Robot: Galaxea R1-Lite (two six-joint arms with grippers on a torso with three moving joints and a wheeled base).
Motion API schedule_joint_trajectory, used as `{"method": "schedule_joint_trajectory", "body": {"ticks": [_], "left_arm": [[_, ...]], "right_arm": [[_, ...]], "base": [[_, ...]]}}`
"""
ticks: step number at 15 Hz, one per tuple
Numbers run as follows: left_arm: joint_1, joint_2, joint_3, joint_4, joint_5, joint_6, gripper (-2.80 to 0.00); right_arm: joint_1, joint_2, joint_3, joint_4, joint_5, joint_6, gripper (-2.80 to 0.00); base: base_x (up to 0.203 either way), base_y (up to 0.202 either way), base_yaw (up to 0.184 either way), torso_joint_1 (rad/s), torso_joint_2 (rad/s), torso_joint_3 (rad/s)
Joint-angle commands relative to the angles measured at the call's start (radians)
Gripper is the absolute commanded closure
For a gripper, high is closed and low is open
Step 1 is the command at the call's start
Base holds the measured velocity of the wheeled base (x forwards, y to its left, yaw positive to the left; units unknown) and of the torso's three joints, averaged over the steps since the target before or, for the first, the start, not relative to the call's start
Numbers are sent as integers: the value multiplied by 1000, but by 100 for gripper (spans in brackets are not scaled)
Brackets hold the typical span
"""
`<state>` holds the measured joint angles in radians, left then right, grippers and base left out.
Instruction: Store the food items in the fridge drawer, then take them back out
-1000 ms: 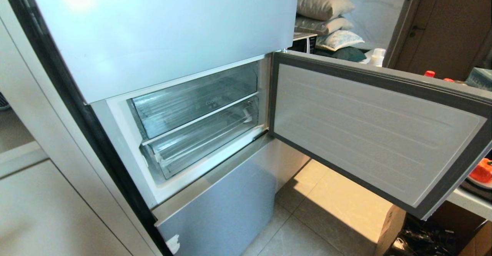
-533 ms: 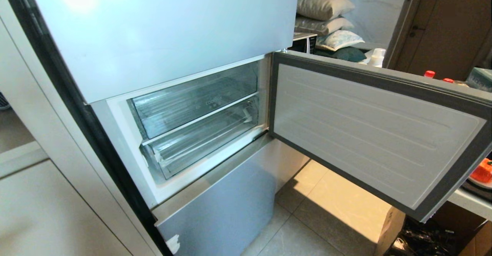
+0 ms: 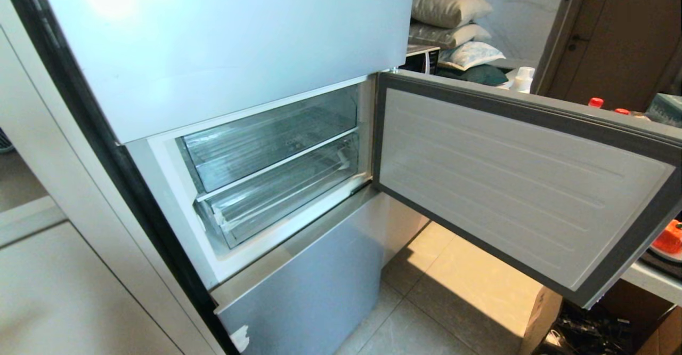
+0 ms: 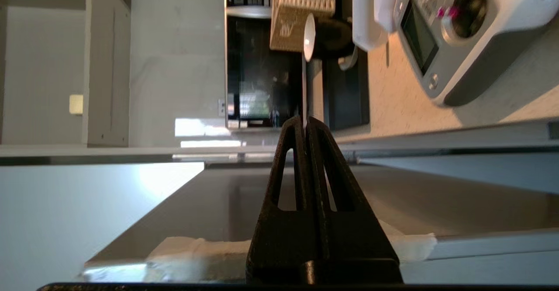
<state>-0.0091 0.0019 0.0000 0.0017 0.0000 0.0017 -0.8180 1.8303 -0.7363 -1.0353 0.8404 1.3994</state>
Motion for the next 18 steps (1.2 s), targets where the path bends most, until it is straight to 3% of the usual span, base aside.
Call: {"method": "schedule_joint_trajectory", "body": {"ticks": [1,6,9,11,13,15,16,17,18], "left_arm": [[0,1,0,0,0,0,0],[0,1,0,0,0,0,0],[0,1,0,0,0,0,0],[0,1,0,0,0,0,0],[0,1,0,0,0,0,0],[0,1,0,0,0,0,0],[0,1,0,0,0,0,0],[0,1,0,0,0,0,0],[0,1,0,0,0,0,0]], "right_arm": [[57,-1,8,-6,12,11,0],[87,-208,195,-5,139,8,0],[62,-423,251,-4,199,28,0],[35,-598,167,-5,227,180,0],[24,-678,-39,-5,222,360,0],[16,-712,-192,-6,143,455,0],[13,-711,-217,-5,83,424,0],[11,-703,-202,1,22,314,0],[11,-690,-155,19,-58,136,0]], "base": [[0,0,0,0,0,0],[0,0,0,0,0,0],[0,0,0,0,0,0],[0,0,0,0,0,0],[0,0,0,0,0,0],[0,0,0,0,0,0],[0,0,0,0,0,0],[0,0,0,0,0,0],[0,0,0,0,0,0]]}}
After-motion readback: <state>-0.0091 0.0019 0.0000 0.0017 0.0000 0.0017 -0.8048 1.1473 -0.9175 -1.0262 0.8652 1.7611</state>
